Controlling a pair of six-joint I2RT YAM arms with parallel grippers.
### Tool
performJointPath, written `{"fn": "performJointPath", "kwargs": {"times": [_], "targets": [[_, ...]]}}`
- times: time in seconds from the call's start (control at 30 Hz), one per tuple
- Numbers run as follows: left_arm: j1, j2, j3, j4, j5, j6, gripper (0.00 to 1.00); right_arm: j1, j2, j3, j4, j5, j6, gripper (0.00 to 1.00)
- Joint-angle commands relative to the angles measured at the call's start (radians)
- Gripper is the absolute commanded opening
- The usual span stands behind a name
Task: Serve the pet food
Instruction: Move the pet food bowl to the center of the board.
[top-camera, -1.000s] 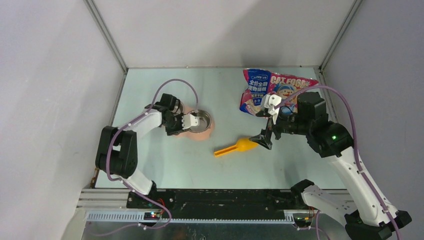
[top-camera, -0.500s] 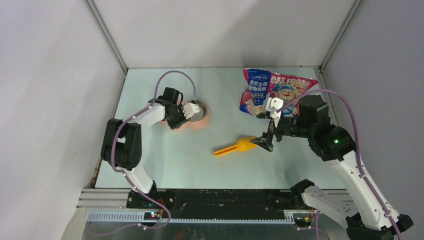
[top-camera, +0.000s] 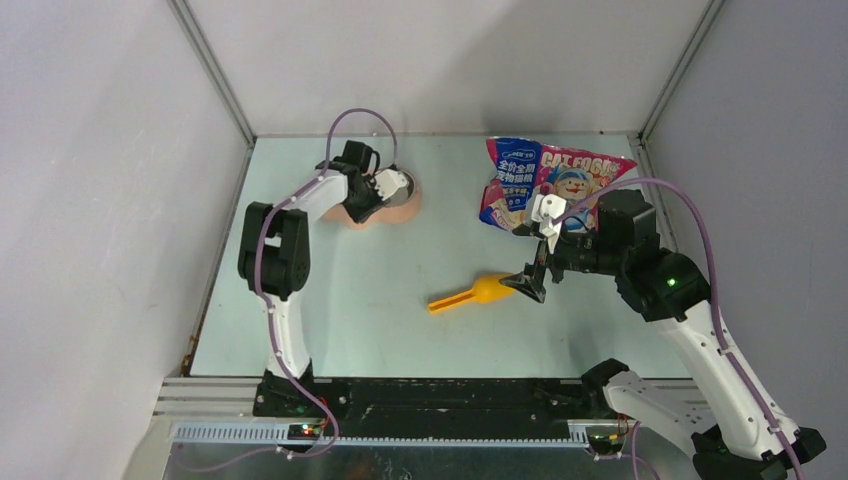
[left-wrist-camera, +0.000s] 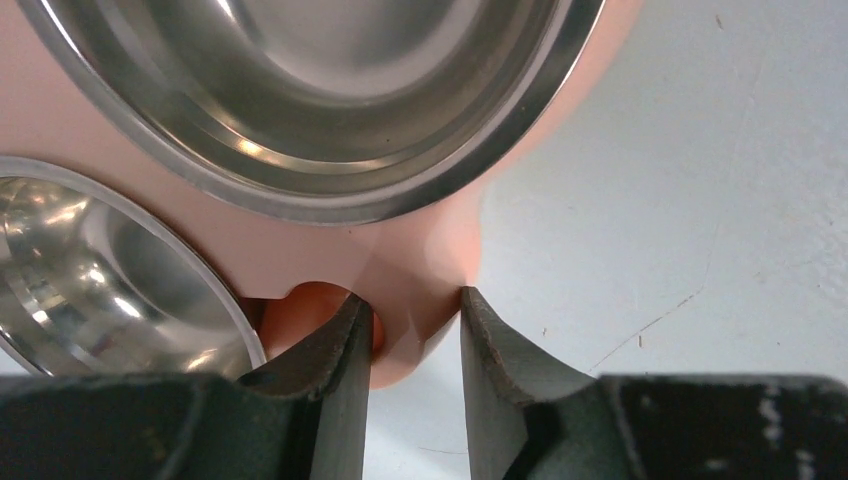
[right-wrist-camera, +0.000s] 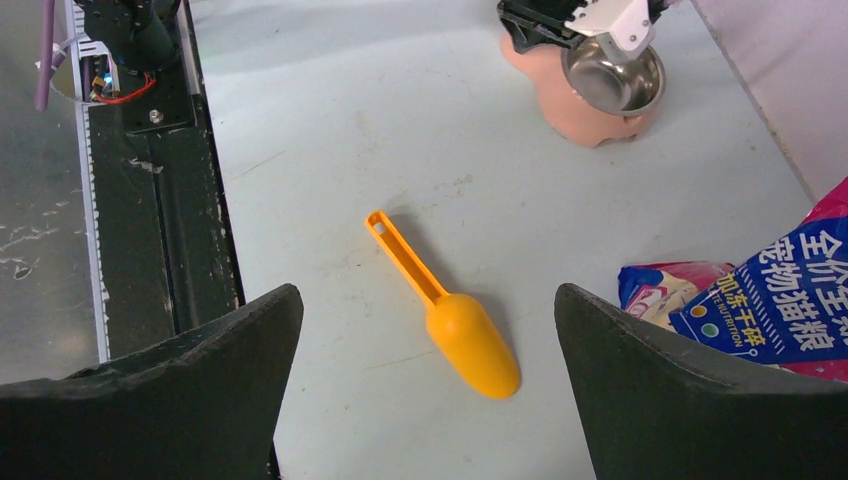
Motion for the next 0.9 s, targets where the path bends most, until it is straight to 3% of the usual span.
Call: {"fn": "performJointPath", "kwargs": {"times": [0.0, 0.6, 0.87], "targets": [[0.003, 0.053, 0.080, -0.022, -0.050, -0.077, 0.32, 0.006, -0.003, 0.002, 0.034, 0.008, -0.006, 1.00], [0.002, 0.082, 0.137, -0.010, -0.069, -0.165, 0.34, 0.010, 0.002, 0.003, 0.032, 0.020, -0.008, 0.99], [0.001, 0.046, 0.091, 0.069, -0.115, -0.167, 0.47, 0.004, 0.010, 0.002, 0.032, 0.023, -0.008, 1.00]]}}
